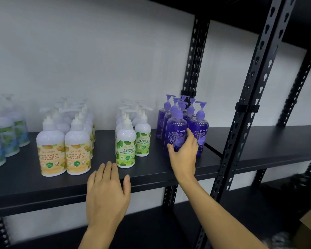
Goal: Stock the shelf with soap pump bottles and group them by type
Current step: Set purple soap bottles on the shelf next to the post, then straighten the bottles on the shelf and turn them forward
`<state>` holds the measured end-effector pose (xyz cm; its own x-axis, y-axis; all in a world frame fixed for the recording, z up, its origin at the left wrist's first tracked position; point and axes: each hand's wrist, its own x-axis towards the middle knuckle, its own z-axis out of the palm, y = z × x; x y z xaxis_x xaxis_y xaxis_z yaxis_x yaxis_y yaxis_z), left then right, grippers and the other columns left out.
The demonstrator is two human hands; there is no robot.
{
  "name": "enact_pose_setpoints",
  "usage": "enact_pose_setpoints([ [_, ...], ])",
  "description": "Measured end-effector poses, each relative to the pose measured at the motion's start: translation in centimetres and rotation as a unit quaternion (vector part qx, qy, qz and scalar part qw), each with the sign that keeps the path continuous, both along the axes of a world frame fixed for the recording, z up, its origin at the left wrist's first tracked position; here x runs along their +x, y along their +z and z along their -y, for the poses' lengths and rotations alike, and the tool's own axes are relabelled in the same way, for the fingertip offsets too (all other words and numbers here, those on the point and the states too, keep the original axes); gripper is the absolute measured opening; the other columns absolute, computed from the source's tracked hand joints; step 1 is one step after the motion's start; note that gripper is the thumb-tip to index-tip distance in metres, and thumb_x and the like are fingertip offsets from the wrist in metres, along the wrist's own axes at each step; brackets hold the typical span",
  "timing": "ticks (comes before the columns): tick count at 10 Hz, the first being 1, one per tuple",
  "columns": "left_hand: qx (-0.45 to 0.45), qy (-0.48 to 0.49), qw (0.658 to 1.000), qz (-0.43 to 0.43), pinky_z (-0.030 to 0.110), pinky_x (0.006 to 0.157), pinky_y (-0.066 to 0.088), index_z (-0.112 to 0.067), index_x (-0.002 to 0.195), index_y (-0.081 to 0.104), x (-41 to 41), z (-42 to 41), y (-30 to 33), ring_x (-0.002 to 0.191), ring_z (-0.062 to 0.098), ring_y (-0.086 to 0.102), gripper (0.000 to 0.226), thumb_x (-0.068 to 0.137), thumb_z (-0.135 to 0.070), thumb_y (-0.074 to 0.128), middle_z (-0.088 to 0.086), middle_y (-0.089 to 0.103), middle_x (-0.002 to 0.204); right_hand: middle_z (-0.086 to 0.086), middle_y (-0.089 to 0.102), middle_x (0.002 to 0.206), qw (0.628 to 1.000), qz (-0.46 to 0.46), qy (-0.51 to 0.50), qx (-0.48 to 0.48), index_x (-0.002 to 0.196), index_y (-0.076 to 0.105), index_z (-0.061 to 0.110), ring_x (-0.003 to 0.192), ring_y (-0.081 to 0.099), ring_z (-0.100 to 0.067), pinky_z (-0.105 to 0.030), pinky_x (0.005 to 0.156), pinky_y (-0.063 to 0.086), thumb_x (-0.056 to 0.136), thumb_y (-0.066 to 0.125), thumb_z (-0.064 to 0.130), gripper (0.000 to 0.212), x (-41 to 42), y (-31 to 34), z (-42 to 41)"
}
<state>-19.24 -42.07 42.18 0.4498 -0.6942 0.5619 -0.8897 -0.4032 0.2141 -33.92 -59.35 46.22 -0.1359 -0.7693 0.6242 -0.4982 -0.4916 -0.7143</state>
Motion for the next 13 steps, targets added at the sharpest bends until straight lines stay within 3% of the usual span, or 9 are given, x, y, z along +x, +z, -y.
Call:
enact_pose_setpoints([
  [9,-0.004,-0.008,1.000,0.006,0.049,0.105,0.041,0.004,0.124,0.064,0.0,-0.4,0.0,0.122,0.034,0.058,0.068,0.093,-0.044,0.027,0.020,0.065,0.126,-0.006,0.037,0.146,0.999,-0.001,-0.054,0.003,0.150,0.030,0.018,0.136,0.034,-0.026,-0.046,0.107,0.044,0.084,0.076,0.019,0.080,0.3,-0.1,0.6],
  [11,-0.001,-0.011,1.000,-0.002,0.049,0.105,0.041,0.003,0.123,0.065,0.1,-0.2,0.0,0.121,0.035,0.058,0.069,0.093,-0.045,0.026,0.021,0.065,0.125,-0.006,0.035,0.147,0.999,0.024,-0.029,0.015,0.151,0.029,0.018,0.137,0.032,-0.026,-0.048,0.108,0.043,0.085,0.076,0.018,0.081,0.2,0.0,0.2],
  [13,-0.027,0.007,0.999,-0.015,0.055,0.111,0.033,0.005,0.128,0.060,-2.3,-0.7,-0.3,0.128,0.041,0.049,0.071,0.093,-0.047,0.026,0.026,0.058,0.131,0.004,0.036,0.143,0.995,0.072,0.074,0.001,0.149,0.031,0.021,0.134,0.037,-0.019,-0.040,0.110,0.042,0.089,0.072,0.022,0.073,-1.6,-0.8,-1.6],
])
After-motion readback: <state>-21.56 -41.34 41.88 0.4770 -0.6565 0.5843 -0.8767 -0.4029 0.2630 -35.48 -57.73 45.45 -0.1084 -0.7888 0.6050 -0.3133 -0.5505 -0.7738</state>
